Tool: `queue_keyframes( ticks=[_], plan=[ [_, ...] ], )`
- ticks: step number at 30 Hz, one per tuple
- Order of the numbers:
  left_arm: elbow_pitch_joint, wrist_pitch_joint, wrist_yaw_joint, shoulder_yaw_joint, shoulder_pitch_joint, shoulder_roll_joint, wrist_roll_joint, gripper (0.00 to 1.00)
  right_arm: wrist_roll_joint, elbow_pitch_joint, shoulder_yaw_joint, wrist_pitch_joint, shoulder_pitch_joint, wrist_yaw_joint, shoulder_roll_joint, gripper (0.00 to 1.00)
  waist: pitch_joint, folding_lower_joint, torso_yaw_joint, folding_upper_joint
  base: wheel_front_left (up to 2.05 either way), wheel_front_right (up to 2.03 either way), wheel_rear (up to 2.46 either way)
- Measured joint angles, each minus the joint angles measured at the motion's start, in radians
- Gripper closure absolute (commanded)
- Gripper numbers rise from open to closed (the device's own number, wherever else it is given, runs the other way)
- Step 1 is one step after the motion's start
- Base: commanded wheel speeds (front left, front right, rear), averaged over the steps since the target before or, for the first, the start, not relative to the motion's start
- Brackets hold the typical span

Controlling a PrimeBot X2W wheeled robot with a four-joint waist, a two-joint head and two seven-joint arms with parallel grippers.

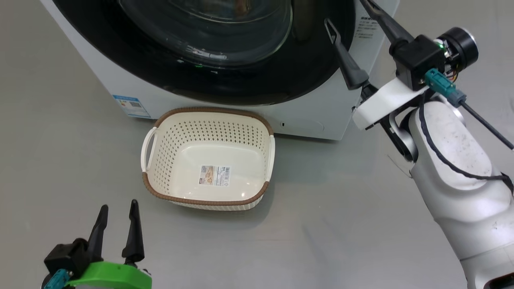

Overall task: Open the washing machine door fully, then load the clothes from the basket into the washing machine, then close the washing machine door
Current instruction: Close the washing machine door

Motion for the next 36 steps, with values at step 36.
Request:
queue_keyframes(
  ticks=[36],
  plan=[
    [0.0, 0.0, 0.0, 0.105, 0.155, 0.001, 0.091, 0.0, 0.074, -0.24, -0.224, 0.001, 0.674, -0.086, -0.044, 0.0, -0.232, -0.0001, -0.209, 0.0, 0.0, 0.0, 0.0]
  ],
)
